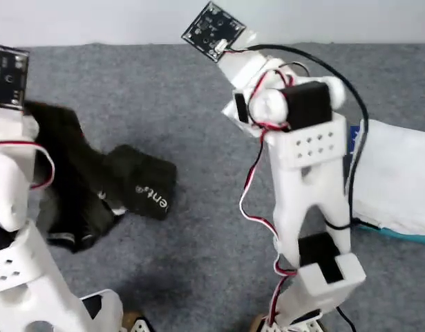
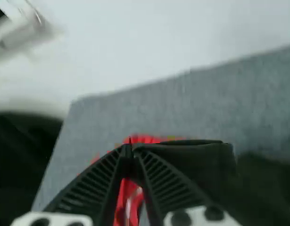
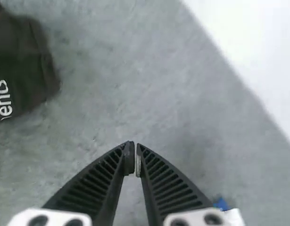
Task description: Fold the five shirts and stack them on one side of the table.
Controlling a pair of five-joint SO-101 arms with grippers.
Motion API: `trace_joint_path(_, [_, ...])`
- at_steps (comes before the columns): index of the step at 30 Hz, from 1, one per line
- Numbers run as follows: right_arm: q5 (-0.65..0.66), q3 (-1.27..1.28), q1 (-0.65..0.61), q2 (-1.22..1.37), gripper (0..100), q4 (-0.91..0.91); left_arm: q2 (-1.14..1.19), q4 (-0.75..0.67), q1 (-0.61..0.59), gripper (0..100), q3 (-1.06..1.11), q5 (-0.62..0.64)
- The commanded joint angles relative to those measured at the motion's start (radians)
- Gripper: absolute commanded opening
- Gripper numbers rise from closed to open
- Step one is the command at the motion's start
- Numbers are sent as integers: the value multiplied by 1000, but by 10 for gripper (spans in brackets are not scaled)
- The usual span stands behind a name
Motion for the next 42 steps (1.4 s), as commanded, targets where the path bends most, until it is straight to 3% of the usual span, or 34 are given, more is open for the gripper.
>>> trace_joint_path(1, [-44, 3, -41, 85, 10, 19, -20, 107, -110, 17, 7, 0])
trace_joint_path(10, [-170, 2, -188, 404, 10, -197, -29, 126, -384, 17, 337, -164])
trace_joint_path(23, [-166, 2, -390, 727, 11, -435, -29, 124, -445, 17, 486, -178])
trace_joint_path(28, [-163, -3, -383, 808, 11, -318, -29, 124, -445, 17, 487, -178])
trace_joint_path(34, [-117, -166, -386, 816, 11, 36, -29, 103, -445, 17, 487, -178])
trace_joint_path(42, [-120, 81, -302, 670, 11, 44, -29, 61, -443, 17, 486, -178])
